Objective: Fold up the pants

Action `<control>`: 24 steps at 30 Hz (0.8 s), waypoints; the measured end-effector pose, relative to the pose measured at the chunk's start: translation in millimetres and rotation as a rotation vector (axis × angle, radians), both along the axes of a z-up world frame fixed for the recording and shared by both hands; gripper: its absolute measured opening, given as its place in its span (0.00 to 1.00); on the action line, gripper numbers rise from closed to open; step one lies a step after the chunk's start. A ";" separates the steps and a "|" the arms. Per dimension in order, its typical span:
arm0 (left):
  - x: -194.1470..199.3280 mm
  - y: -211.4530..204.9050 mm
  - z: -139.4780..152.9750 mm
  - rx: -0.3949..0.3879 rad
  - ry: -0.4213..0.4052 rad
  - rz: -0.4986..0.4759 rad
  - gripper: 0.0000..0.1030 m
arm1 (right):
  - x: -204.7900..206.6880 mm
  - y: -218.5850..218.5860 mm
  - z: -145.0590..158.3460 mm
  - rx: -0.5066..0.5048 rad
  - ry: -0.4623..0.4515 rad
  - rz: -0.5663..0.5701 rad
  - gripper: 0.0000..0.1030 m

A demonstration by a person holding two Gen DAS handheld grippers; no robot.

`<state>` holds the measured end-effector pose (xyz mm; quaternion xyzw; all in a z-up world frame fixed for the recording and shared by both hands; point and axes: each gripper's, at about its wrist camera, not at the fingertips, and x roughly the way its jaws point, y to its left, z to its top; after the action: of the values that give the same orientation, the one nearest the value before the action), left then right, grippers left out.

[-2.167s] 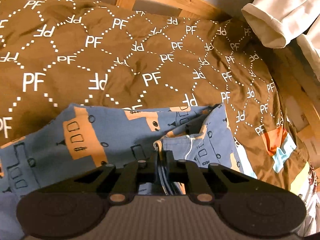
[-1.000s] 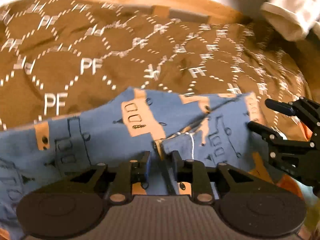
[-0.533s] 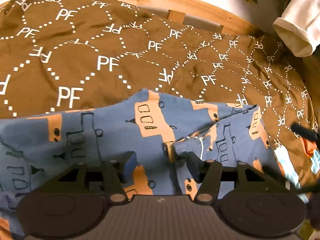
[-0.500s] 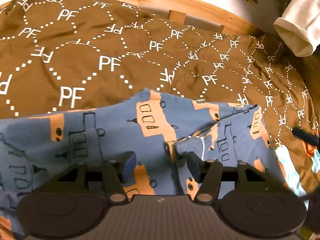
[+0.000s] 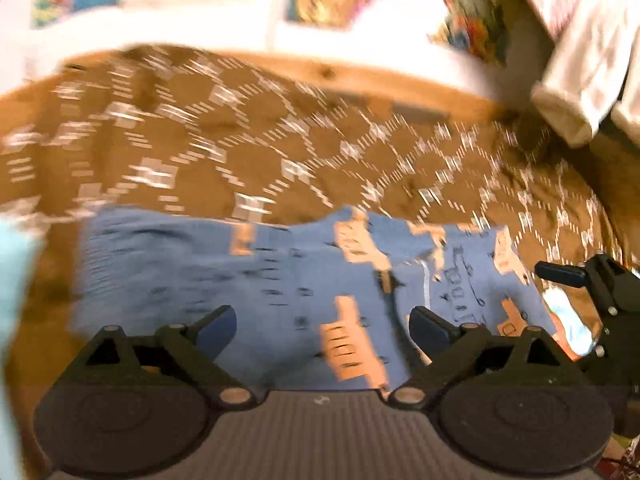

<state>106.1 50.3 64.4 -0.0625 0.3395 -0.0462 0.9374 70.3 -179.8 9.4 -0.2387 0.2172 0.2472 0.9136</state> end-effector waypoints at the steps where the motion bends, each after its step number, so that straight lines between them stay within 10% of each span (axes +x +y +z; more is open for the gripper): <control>1: -11.4 8.5 2.4 -0.005 -0.021 0.034 0.94 | 0.7 1.8 3.1 0.011 -0.003 0.033 0.99; 11: -39.6 74.7 -5.5 -0.032 -0.024 0.207 0.77 | 74.0 56.2 31.3 0.085 0.045 0.335 0.96; 16: -19.3 69.6 -16.1 0.032 0.033 0.178 0.34 | 113.1 109.4 47.3 0.161 0.169 0.522 0.78; 24: -25.0 73.5 -15.9 0.044 0.022 0.182 0.25 | 118.2 190.3 50.6 0.094 0.235 0.818 0.52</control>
<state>81.1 123.8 48.5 -0.0728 0.3437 0.0472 0.9351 188.5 10.4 60.0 -0.2338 0.1956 0.6244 0.7192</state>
